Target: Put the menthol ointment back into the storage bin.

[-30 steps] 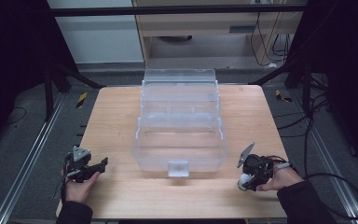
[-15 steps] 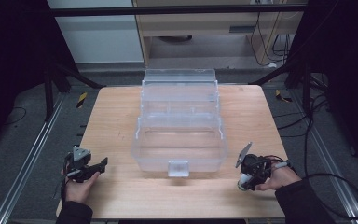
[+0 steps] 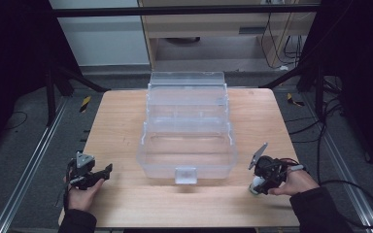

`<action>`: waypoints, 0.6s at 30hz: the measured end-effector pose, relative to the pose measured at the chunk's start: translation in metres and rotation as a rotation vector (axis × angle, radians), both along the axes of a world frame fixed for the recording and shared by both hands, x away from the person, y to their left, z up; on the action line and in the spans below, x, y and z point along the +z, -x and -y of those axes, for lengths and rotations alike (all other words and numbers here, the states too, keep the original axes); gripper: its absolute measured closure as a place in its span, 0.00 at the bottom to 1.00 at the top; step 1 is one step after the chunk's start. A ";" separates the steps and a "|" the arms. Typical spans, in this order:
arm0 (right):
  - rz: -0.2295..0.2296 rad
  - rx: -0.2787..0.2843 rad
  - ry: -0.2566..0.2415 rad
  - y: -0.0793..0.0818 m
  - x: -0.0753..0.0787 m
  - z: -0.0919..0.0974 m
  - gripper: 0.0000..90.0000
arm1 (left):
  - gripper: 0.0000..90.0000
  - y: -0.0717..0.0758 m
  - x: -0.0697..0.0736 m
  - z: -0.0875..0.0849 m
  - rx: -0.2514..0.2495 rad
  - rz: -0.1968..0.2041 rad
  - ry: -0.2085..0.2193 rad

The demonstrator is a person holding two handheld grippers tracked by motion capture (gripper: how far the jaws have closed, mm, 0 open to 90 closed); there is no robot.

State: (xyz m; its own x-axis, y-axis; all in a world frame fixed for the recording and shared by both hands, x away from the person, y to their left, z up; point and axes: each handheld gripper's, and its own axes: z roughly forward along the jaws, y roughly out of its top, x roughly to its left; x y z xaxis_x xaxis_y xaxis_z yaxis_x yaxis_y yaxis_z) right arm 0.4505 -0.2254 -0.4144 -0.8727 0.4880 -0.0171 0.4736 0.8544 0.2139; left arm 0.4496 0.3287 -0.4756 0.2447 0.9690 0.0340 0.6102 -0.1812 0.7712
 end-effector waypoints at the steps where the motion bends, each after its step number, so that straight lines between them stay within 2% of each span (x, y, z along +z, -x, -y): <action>1: 0.006 -0.002 -0.004 0.000 0.002 0.001 0.56 | 0.33 0.000 0.000 0.000 0.000 0.000 0.000; 7: 0.047 -0.014 -0.037 -0.002 0.017 0.002 0.56 | 0.33 0.000 0.000 0.000 -0.002 -0.001 -0.002; 18: 0.078 -0.019 -0.065 -0.006 0.043 0.000 0.56 | 0.33 0.000 -0.001 0.000 -0.002 -0.004 -0.003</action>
